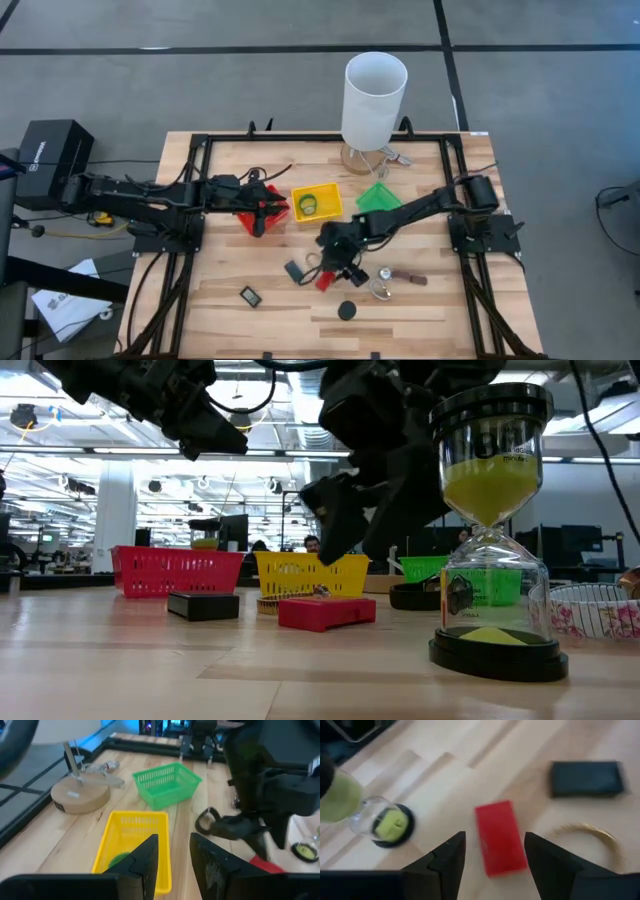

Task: Pick & Place Office items
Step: Put the orange digital timer into the green basket

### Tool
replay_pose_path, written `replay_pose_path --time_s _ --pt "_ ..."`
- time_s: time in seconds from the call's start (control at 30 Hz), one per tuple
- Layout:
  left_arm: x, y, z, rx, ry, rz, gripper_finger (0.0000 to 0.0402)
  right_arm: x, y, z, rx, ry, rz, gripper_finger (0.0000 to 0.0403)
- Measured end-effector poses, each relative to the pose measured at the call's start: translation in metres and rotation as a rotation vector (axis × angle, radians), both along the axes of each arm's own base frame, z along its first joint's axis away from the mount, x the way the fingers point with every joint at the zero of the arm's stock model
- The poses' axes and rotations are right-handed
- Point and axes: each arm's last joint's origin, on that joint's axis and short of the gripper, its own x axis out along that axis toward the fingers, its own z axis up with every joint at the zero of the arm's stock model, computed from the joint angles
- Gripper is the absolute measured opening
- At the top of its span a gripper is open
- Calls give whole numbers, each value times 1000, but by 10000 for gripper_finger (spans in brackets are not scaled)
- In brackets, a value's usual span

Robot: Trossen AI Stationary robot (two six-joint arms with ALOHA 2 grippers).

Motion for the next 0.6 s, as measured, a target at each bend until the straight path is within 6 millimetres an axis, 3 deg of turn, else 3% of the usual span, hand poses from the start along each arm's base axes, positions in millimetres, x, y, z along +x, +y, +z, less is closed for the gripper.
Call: replay_pose_path --time_s 0.17,0.5,0.6 --pt "0 0 0 0 -3 0 108 10 6 -12 6 -9 92 191" --pt "0 0 1 -15 -12 5 108 14 7 -9 -51 -69 102 194" --pt "0 0 1 -25 -14 8 108 15 10 -20 -57 -50 109 198"
